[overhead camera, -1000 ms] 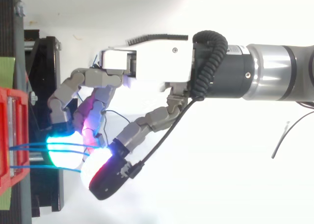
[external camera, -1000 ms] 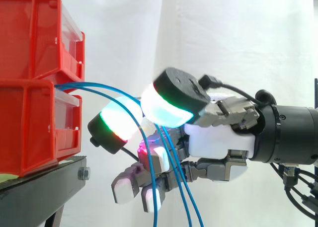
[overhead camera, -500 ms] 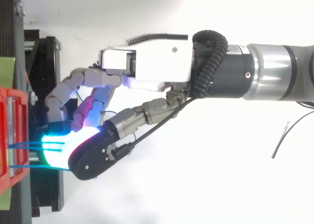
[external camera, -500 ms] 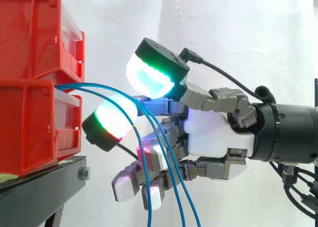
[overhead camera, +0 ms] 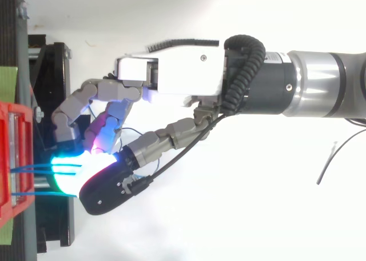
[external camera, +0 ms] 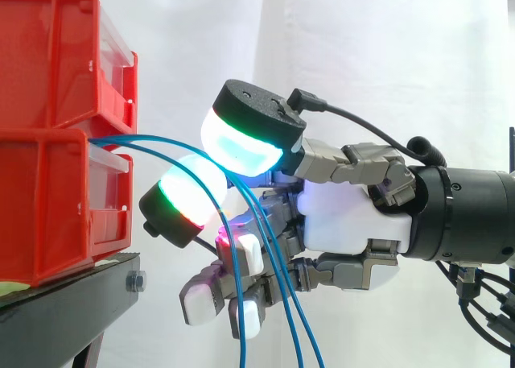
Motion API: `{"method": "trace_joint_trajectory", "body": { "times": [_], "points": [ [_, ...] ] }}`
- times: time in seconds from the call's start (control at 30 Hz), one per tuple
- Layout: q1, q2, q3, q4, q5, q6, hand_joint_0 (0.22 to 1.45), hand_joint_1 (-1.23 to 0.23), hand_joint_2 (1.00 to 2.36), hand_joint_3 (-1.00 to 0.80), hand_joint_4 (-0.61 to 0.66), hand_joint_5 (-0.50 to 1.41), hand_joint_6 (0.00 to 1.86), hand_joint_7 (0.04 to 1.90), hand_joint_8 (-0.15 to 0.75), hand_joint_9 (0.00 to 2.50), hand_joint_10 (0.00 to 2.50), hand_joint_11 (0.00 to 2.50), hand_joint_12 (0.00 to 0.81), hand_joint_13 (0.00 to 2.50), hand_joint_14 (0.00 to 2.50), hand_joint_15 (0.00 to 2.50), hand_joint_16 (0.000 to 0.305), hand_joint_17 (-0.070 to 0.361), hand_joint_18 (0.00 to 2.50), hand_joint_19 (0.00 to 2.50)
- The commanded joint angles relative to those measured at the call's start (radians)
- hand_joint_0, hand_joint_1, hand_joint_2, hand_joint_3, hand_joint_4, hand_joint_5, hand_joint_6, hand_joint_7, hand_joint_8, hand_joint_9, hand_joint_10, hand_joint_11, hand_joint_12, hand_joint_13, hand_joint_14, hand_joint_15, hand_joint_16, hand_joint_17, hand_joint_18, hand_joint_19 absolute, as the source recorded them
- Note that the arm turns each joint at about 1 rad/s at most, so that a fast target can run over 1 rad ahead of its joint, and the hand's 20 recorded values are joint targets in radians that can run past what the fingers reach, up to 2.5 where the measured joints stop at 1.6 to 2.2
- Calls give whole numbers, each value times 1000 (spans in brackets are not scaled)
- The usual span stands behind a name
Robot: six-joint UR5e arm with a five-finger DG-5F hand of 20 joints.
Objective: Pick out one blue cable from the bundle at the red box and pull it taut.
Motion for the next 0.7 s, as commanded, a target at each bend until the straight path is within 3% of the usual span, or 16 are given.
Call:
{"method": "trace_joint_trajectory", "body": {
  "times": [0.0,0.27,0.43,0.67],
  "points": [
    [0,0,1,1,0,-1,590,-717,1018,-265,14,-146,920,901,231,1079,27,778,298,827,21,472,41,93,832,672],
    [2,0,2,-1,0,-1,684,-815,1013,-348,-69,-159,938,978,225,1060,29,785,290,826,19,459,40,90,833,643],
    [0,0,2,-1,0,-1,741,-839,1000,-500,-159,-159,958,985,204,1080,28,791,278,839,18,451,38,86,845,616],
    [0,0,2,-1,0,-1,636,-829,1000,-500,-95,-142,964,908,206,1131,26,795,273,859,20,457,37,84,854,624]
  ]
}}
